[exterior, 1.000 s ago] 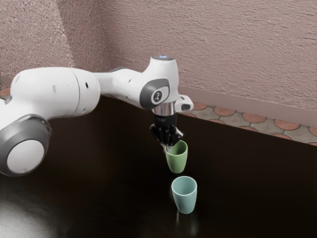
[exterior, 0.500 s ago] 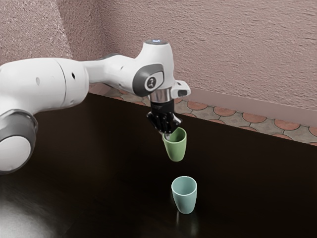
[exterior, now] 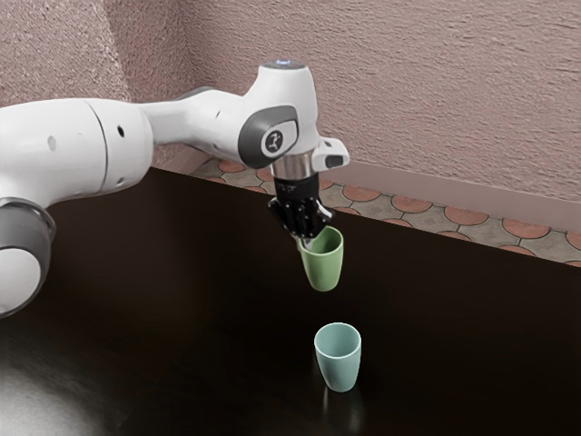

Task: Place the left cup onto the right cup

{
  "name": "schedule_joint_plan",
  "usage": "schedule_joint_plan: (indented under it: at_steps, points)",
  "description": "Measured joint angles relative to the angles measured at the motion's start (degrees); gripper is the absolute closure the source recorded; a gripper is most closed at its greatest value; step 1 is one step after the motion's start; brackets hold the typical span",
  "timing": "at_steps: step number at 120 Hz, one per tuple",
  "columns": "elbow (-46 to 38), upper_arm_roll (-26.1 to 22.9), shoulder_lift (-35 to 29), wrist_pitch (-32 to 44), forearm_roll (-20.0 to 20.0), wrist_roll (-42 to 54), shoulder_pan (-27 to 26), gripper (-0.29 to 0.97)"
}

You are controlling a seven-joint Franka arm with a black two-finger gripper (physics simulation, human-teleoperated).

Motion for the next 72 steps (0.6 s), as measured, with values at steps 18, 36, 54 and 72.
schedule_joint_plan:
  at_steps: [18, 36, 54, 72]
  points:
    - [-0.23, 0.01, -0.93, -0.22, 0.02, -0.02, -0.33, 0.79]
    - [-0.3, 0.0, -1.92, -0.61, 0.0, -0.03, -0.42, 0.79]
    - [-0.33, 0.03, -2.77, -1.05, -0.02, -0.05, -0.73, 0.79]
    - [-1.29, 0.08, -3.93, -1.42, 0.03, -0.09, -1.18, 0.79]
